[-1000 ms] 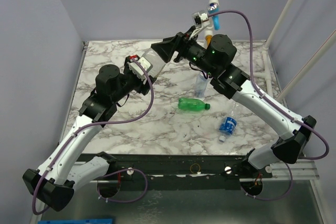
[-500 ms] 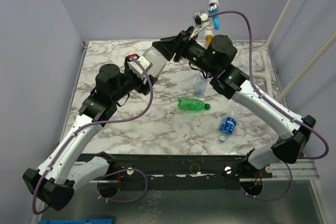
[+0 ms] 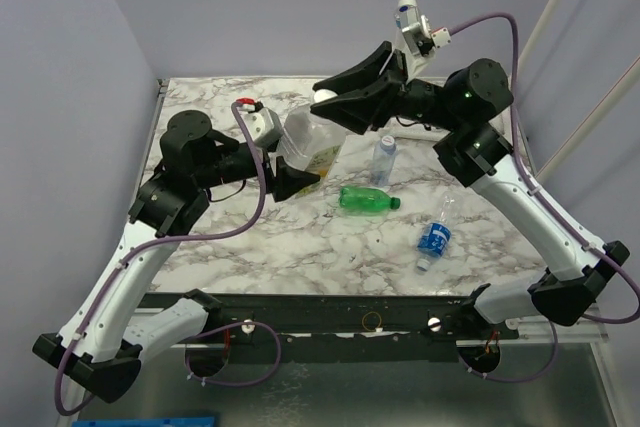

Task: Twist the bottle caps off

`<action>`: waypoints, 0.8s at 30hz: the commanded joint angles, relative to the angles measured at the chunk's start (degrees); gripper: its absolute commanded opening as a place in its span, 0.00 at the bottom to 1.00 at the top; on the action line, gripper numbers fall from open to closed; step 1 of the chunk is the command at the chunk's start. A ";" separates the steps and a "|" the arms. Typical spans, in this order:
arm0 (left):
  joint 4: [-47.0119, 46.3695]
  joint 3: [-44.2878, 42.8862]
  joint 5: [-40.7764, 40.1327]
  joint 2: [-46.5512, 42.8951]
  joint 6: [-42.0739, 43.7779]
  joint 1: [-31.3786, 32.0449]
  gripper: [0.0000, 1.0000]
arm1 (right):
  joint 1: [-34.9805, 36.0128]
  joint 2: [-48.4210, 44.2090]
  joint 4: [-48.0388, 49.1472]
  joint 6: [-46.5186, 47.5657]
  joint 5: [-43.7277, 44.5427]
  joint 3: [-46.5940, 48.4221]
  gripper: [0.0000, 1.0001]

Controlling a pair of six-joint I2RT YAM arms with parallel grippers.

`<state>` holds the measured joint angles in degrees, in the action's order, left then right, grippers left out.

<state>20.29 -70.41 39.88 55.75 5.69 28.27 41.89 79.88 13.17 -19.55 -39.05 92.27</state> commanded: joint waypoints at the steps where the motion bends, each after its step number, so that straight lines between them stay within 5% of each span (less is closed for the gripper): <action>1: 2.15 -3.93 14.28 0.48 -7.96 0.39 0.16 | -2.41 -0.19 5.52 -6.17 -26.29 -1.72 0.01; 6: 2.66 -3.91 13.00 0.77 -7.19 0.38 0.15 | -3.22 -1.90 2.14 -3.49 -23.23 -1.93 0.01; 7: 2.72 -3.76 11.16 0.86 -6.62 0.38 0.15 | -3.22 -2.28 -0.08 -1.57 -19.12 -1.39 0.08; 10: 2.65 -2.62 3.92 0.94 -1.90 0.38 0.15 | -3.22 -3.41 -5.02 1.51 -4.19 -0.32 0.69; 13: 1.74 -0.79 -4.66 1.20 3.30 0.38 0.13 | -3.06 -3.30 -8.22 1.79 6.93 1.31 0.96; 19: -3.70 2.29 -18.18 1.59 6.79 0.38 0.12 | 2.82 1.94 -21.32 2.91 29.91 9.78 1.00; 24: -4.80 2.08 -20.73 2.41 6.48 0.42 0.12 | 6.55 6.83 -24.90 4.52 38.28 14.30 0.93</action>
<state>19.38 -68.25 25.52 58.04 10.79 28.71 46.13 82.50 -3.73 -17.23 -13.52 102.78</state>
